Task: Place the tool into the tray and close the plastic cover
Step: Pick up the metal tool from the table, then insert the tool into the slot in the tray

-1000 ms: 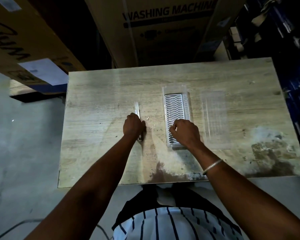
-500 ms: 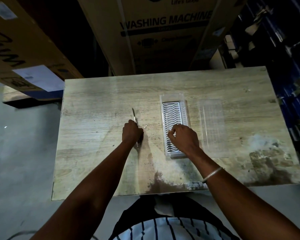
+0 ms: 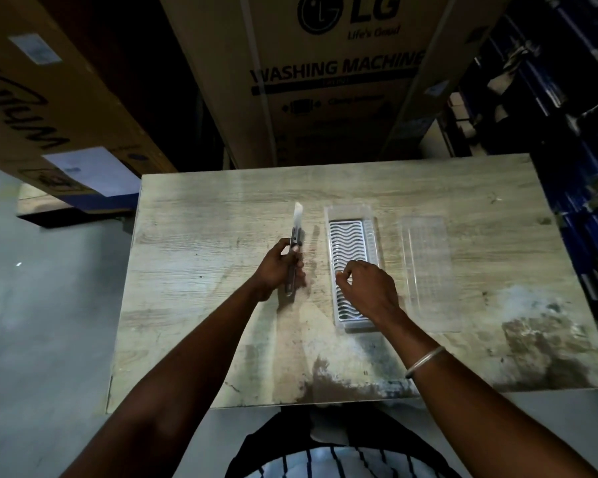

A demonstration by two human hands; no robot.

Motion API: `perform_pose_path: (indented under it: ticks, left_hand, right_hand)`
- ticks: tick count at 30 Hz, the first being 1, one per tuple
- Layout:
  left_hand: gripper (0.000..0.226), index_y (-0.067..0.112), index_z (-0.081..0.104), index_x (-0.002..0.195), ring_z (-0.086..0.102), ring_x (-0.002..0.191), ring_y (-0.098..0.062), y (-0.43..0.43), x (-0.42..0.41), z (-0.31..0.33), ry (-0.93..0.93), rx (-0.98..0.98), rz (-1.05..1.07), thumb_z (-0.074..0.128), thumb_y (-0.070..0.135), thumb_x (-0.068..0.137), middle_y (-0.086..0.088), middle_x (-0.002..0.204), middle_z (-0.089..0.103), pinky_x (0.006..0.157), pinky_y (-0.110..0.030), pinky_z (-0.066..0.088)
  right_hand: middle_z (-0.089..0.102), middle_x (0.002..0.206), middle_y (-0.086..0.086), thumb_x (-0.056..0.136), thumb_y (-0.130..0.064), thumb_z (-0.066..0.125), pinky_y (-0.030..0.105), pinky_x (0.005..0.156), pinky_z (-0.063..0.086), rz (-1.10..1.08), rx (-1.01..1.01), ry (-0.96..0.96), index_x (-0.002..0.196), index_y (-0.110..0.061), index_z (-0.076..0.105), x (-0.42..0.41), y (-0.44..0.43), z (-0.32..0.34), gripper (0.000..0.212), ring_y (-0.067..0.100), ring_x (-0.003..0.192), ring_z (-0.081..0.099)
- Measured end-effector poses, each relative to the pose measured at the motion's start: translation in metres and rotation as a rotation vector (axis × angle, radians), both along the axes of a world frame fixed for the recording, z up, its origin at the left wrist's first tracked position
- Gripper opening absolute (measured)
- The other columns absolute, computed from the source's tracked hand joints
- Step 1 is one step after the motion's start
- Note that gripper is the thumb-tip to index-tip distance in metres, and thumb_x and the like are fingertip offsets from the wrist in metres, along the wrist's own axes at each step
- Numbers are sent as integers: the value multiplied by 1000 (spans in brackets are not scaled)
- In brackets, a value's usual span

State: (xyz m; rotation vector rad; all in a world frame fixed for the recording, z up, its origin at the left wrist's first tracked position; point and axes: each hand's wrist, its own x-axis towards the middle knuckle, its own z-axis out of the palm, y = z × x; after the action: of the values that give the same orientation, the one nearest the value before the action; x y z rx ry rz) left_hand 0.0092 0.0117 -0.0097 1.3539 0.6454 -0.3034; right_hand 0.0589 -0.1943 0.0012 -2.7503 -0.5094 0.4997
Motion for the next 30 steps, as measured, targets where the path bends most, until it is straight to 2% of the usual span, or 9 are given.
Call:
perform_pose_path:
  ticks: [3, 8, 12, 14, 17, 18, 24, 30]
  left_hand:
    - [37, 8, 54, 134, 53, 56, -14, 1, 5, 5, -7, 43, 68, 38, 32, 111, -3, 76, 51, 52, -19, 51]
    - [37, 14, 57, 137, 52, 60, -16, 2, 15, 19, -57, 71, 86, 38, 33, 111, 1, 82, 55, 41, -18, 42]
    - [30, 8, 51, 137, 56, 62, -14, -1, 20, 27, -98, 36, 74, 39, 20, 112, -1, 96, 61, 54, -19, 51]
    - [32, 7, 48, 140, 63, 68, -14, -1, 21, 32, -102, 9, 59, 39, 20, 111, 0, 105, 63, 58, -21, 55]
    - [40, 32, 39, 151, 67, 81, -17, -2, 21, 40, -95, -19, 44, 39, 24, 112, 2, 113, 64, 69, -30, 59]
    - [43, 35, 35, 154, 65, 83, -18, -3, 21, 42, -103, -17, 37, 38, 23, 112, 1, 115, 62, 70, -31, 58]
    - [69, 34, 26, 161, 57, 87, -20, -8, 22, 47, -103, -96, 23, 35, -9, 106, -6, 125, 53, 58, -24, 52]
    - [98, 38, 25, 161, 56, 102, -23, -6, 22, 41, -112, -121, -29, 41, -29, 91, -3, 132, 53, 84, -36, 52]
  right_hand:
    - [73, 100, 1, 97, -47, 51, 34, 77, 51, 2, 28, -3, 89, -21, 69, 1, -1, 1, 32, 26, 96, 69]
    - [73, 101, 0, 99, -52, 48, 33, 77, 50, 12, 26, -33, 91, -22, 69, 3, -1, 4, 38, 25, 97, 69]
    - [73, 101, 2, 98, -52, 49, 34, 77, 51, 9, 42, -49, 91, -21, 69, 3, -1, 6, 37, 27, 97, 69]
    - [74, 101, 2, 98, -52, 49, 34, 77, 51, 0, 56, -46, 91, -22, 69, 4, -1, 7, 37, 27, 97, 69]
    - [74, 101, 2, 98, -52, 49, 34, 76, 50, 2, 66, -53, 92, -21, 68, 4, -2, 9, 37, 27, 97, 69]
    - [74, 102, 2, 98, -52, 49, 34, 76, 50, 5, 66, -54, 92, -21, 68, 4, -3, 9, 37, 27, 98, 69]
    - [72, 104, 4, 99, -51, 49, 36, 78, 51, 0, 79, -36, 94, -18, 67, 2, -6, 13, 38, 29, 99, 67]
    - [71, 103, 3, 100, -48, 50, 37, 78, 52, 7, 98, -42, 94, -17, 65, -1, -7, 16, 35, 28, 98, 67]
